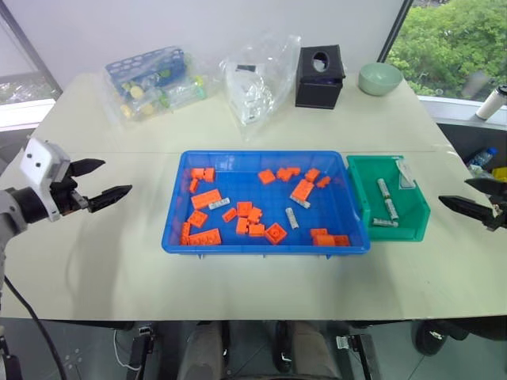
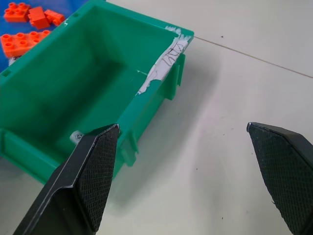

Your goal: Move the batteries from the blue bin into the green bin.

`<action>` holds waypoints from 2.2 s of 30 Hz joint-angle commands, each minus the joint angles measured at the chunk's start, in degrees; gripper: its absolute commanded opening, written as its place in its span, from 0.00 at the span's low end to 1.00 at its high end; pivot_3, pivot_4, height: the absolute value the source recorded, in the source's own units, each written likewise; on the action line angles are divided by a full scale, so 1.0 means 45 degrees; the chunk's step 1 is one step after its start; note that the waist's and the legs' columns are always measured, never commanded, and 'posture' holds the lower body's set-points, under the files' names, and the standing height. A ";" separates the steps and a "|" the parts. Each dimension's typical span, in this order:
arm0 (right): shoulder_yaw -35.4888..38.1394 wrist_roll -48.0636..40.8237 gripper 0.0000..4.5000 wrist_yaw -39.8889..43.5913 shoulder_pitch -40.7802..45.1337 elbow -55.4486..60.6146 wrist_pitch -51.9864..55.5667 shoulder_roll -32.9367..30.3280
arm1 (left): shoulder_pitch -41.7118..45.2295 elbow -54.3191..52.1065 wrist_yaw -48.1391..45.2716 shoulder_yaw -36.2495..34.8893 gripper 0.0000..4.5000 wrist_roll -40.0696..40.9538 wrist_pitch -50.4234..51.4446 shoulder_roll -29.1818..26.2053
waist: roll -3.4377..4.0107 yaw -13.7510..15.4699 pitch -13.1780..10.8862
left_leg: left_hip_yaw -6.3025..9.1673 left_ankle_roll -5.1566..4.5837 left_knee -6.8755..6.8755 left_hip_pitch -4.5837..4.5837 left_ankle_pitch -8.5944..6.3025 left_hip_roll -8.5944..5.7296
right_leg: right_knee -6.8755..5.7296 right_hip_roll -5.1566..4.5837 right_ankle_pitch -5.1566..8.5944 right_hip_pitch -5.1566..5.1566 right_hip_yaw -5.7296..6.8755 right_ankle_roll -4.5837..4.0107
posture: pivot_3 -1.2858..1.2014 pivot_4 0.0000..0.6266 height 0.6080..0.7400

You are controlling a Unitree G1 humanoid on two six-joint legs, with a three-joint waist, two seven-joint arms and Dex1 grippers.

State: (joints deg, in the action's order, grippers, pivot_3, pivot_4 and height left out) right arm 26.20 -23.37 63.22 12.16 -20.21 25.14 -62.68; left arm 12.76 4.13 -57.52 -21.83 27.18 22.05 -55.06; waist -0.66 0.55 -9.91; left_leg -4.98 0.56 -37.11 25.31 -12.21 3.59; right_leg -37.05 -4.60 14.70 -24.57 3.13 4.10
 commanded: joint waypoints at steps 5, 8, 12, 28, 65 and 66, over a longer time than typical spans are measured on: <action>-0.0497 -0.0013 0.96 0.0207 0.0879 0.0306 -0.0152 -0.0226 | 0.0295 -0.0898 -0.0043 -0.0464 1.00 0.0421 0.0335 -0.0365 | 0.0000 -0.0001 0.0000 | -0.0003 0.0000 -0.0003 0.0000 0.0000 -0.0001 | -0.0002 0.0000 0.0000 0.0000 -0.0001 0.0001 | 0.52 0.24 0.97; -0.1352 -0.0116 0.96 0.0555 0.2079 0.0812 0.0157 -0.0242 | 0.0415 -0.1645 -0.0333 -0.0396 1.00 0.0901 0.0827 -0.0451 | 0.0003 -0.0033 -0.0002 | -0.0003 0.0000 -0.0007 0.0000 0.0000 0.0000 | -0.0005 0.0001 -0.0001 0.0000 -0.0001 0.0001 | 0.52 0.24 0.97; -0.3017 -0.0529 0.96 0.1053 0.4488 0.2335 0.1059 0.0320 | 0.0488 -0.2860 -0.0988 -0.0215 1.00 0.1810 0.1551 -0.0586 | 0.0027 -0.0143 -0.0016 | 0.0000 0.0000 -0.0004 0.0000 0.0000 0.0002 | -0.0011 0.0004 -0.0002 -0.0004 -0.0001 0.0003 | 0.52 0.24 0.97; -1.1236 0.2615 0.96 -0.1604 1.0924 0.2001 0.3124 0.9219 | 0.0033 -0.3679 -0.2609 0.0911 1.00 0.1635 0.1314 -0.0886 | 0.0020 -0.0280 -0.0020 | -0.0013 -0.0001 -0.0032 0.0070 0.0003 -0.0006 | -0.0047 -0.0001 -0.0027 -0.0065 0.0001 0.0017 | 0.52 0.24 0.97; -0.7271 0.3800 0.01 -0.1853 1.0355 0.3683 0.7376 0.8194 | 0.1298 -0.2990 -0.2031 0.2235 1.00 0.1293 0.0864 0.0235 | 0.0020 -0.0042 -0.0030 | 0.0014 0.0007 -0.0017 0.0078 0.0006 -0.0013 | -0.0079 -0.0002 -0.0031 -0.0074 0.0009 0.0025 | 0.52 0.24 0.97; -0.6759 0.3712 0.01 -0.1862 1.0002 0.4257 0.7911 0.7396 | 0.1380 -0.2935 -0.2061 0.2365 1.00 0.1240 0.0806 0.0308 | 0.0017 -0.0010 -0.0029 | 0.0012 0.0006 -0.0016 0.0077 0.0006 -0.0016 | -0.0072 -0.0006 -0.0031 -0.0070 0.0009 0.0025 | 0.52 0.24 0.97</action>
State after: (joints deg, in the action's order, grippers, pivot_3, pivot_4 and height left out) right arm -12.68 -3.49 54.96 59.91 -12.40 51.36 -21.54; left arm 17.44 -9.06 -66.14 -12.02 33.06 26.90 -54.26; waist -0.58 0.51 -10.04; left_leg -4.93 0.58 -37.19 25.65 -12.19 3.51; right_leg -37.33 -4.63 14.56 -24.86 3.18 4.21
